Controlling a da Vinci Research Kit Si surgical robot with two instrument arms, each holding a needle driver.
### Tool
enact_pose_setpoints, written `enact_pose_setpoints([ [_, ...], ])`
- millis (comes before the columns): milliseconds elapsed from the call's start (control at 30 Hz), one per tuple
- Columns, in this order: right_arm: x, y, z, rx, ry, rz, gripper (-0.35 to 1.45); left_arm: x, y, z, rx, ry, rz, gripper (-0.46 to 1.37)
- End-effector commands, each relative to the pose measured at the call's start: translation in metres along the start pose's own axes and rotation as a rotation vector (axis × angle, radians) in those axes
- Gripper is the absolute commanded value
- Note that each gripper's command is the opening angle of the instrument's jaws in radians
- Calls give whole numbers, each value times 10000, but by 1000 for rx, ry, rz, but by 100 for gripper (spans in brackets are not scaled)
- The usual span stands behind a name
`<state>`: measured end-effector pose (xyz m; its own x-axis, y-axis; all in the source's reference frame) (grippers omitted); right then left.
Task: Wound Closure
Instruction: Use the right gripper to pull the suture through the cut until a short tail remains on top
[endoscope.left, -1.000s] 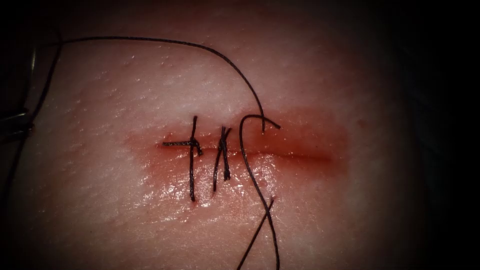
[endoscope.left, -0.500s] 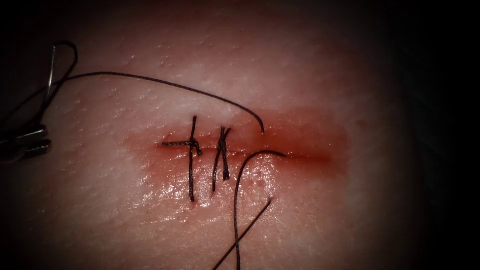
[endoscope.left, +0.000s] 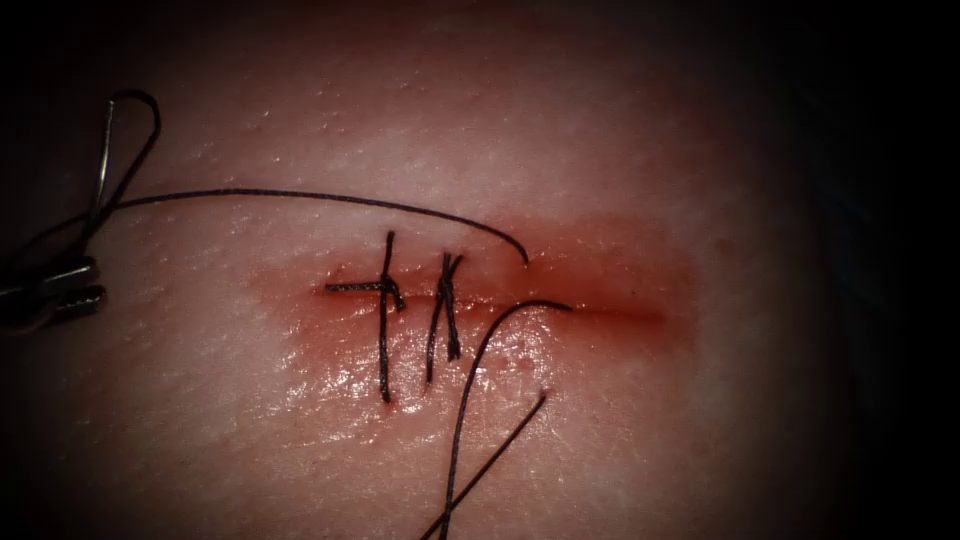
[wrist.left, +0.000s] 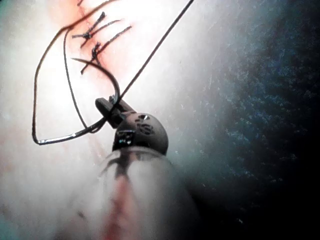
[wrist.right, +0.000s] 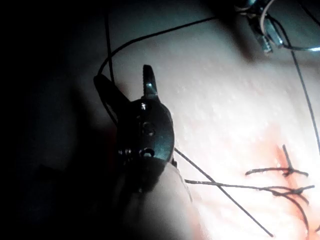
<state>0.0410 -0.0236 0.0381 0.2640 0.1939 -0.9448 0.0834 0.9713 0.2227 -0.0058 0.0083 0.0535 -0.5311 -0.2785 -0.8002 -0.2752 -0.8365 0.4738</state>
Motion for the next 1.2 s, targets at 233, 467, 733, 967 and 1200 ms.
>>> enact_pose_setpoints([
  [233, 19, 24, -41, -74, 57, 37, 114, -1, 0, 1, -3, 0, 0, -35],
  [467, 35, 56, -96, -173, 103, 91, 113, -3, 2, 2, -7, -2, 3, -35],
  [733, 45, 81, -144, -249, 136, 111, 112, -5, 2, 4, -8, 0, 3, -35],
  [967, 49, 107, -185, -323, 145, 138, 108, -5, 2, 6, -9, 1, 2, -35],
  [1200, 22, 148, -231, -390, 116, 161, 106, -5, 1, 6, -9, 1, 2, -35],
])
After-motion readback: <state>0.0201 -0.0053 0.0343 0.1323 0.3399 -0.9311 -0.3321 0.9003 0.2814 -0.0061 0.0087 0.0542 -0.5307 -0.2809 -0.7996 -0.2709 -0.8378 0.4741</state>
